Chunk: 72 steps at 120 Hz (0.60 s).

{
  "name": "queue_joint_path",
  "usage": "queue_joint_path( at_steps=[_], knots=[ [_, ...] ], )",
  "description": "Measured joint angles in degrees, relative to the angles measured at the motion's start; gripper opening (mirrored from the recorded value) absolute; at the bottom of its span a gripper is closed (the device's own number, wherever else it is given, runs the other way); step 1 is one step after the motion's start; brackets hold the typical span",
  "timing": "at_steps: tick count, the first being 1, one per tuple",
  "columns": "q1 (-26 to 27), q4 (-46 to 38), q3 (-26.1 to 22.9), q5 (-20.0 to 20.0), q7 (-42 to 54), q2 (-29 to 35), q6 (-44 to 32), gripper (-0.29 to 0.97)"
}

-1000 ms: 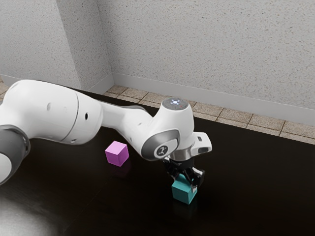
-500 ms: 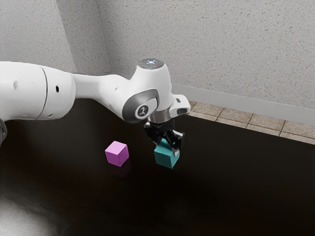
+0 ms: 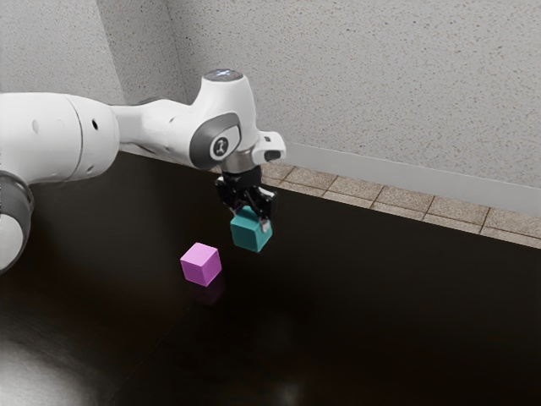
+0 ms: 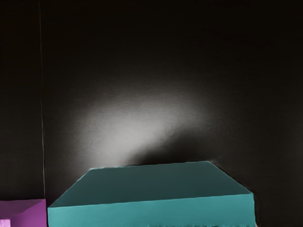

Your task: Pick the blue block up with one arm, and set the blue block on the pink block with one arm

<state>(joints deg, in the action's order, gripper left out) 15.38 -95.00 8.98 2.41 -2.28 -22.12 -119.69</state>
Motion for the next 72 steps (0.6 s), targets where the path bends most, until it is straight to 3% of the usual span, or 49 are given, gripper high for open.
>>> queue_joint_path(
  at_steps=[24, 43, 72],
  knots=[
    [-4.92, 3.61, -0.42, 1.25, 7.94, -2.33, 4.70, 0.35],
    [-11.57, 4.68, -4.58, 1.20, 13.42, -3.05, 7.01, 0.35],
    [-12.53, 11.12, -4.82, 1.19, 19.78, -6.40, 9.46, 0.35]
  ],
)
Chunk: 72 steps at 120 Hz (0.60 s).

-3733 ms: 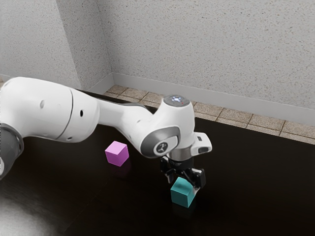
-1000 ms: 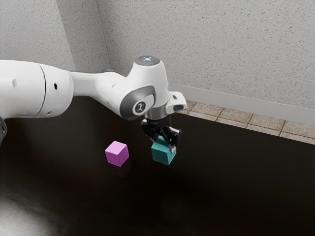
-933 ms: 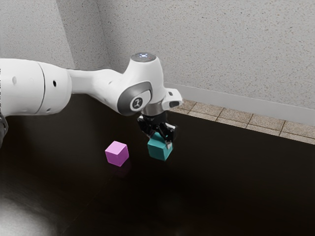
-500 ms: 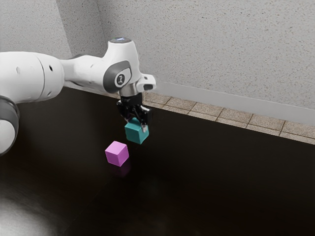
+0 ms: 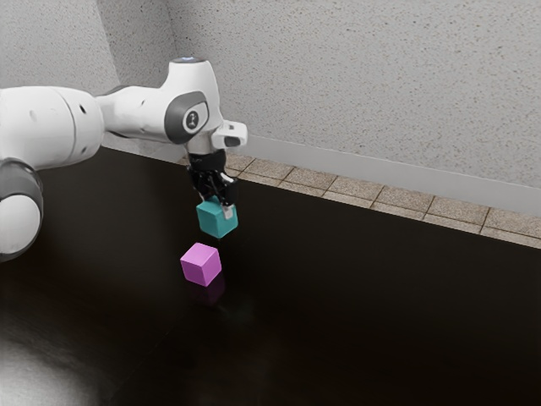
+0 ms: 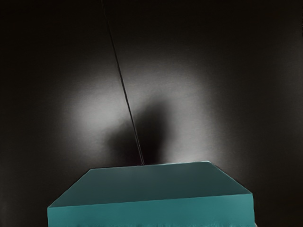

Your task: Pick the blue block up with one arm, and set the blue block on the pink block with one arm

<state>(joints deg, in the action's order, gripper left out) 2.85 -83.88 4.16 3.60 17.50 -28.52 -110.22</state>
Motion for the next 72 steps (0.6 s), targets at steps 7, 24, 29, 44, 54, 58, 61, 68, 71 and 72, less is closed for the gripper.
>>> queue_joint_path(
  at_steps=[7, 24, 29, 44, 54, 58, 61, 68, 71, 72],
  knots=[
    [0.01, 0.38, 0.09, 0.05, 1.17, -0.11, 0.38, 0.36],
    [0.07, -7.28, 0.16, 0.13, 3.26, 4.97, -0.53, 0.35],
    [0.15, -9.96, 0.20, 0.08, 3.63, 6.85, -1.16, 0.35],
    [0.16, -17.38, 0.23, -0.12, 4.17, 12.11, -3.44, 0.35],
    [0.09, -20.70, 0.32, -0.22, 4.07, 14.61, -4.83, 0.35],
    [0.06, -21.60, 0.36, -0.25, 3.88, 15.24, -5.32, 0.35],
    [0.05, -22.13, 0.43, -0.27, 3.72, 15.55, -5.71, 0.35],
    [0.23, -22.87, 2.01, -0.32, 3.38, 15.96, -6.47, 0.35],
    [0.22, -23.02, 2.62, -0.35, 3.25, 16.07, -6.74, 0.35],
    [0.20, -23.06, 2.79, -0.35, 3.20, 16.10, -6.82, 0.35]
  ],
)
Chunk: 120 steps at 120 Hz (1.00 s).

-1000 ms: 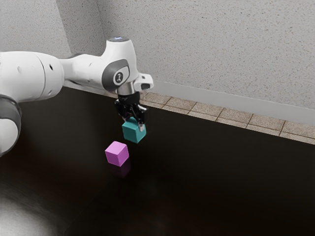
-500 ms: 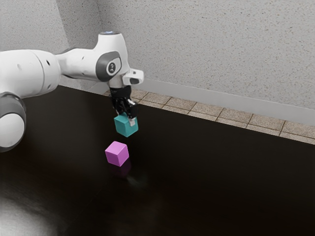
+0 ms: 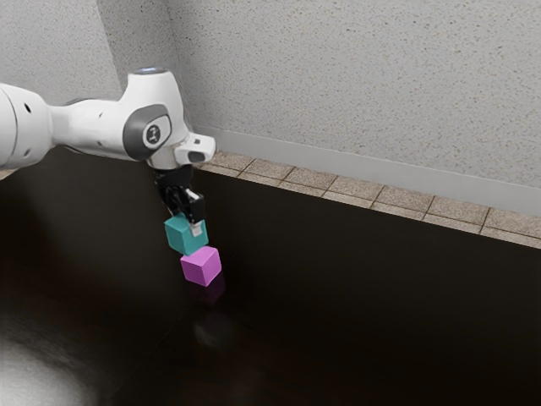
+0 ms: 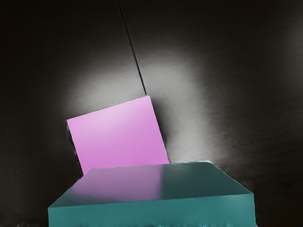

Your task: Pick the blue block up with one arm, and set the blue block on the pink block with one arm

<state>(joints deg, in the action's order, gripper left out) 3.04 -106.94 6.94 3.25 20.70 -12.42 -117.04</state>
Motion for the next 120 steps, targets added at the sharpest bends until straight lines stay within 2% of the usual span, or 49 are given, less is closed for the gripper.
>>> queue_joint_path(
  at_steps=[44, 90, 120],
  knots=[
    [0.12, 0.07, 1.26, -0.01, -3.45, -0.44, -2.60, 0.35],
    [0.57, 7.92, 2.22, 0.14, -8.25, -10.48, -2.72, 0.35],
    [0.93, 8.72, 2.37, 0.37, -10.04, -10.89, -2.26, 0.36]
  ],
)
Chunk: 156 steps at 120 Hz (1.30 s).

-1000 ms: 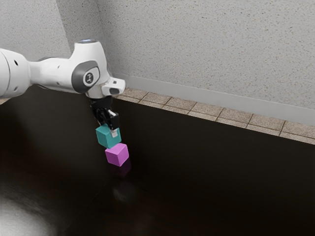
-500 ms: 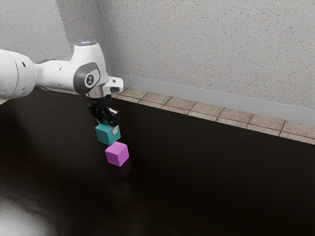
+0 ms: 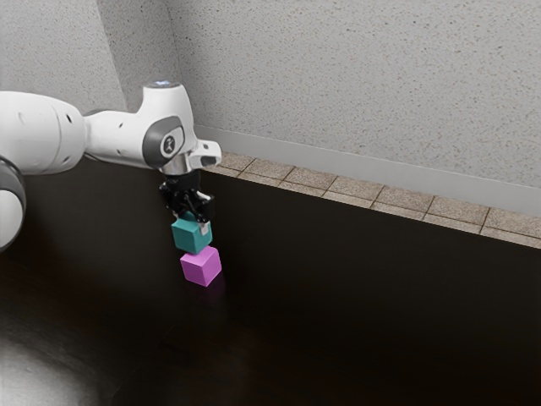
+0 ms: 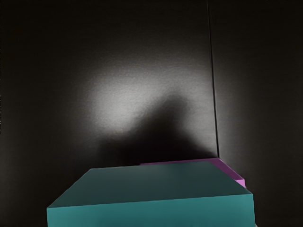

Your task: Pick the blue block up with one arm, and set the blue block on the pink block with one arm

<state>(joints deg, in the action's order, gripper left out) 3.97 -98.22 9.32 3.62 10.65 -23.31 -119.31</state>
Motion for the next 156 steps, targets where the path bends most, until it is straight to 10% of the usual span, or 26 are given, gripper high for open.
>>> queue_joint_path(
  at_steps=[138, 156],
  knots=[
    [1.93, -4.11, 0.00, -0.07, -4.27, 2.34, -0.51, 0.35],
    [2.01, -4.19, 0.00, 0.05, -4.29, 2.34, -0.46, 0.50]
  ],
)
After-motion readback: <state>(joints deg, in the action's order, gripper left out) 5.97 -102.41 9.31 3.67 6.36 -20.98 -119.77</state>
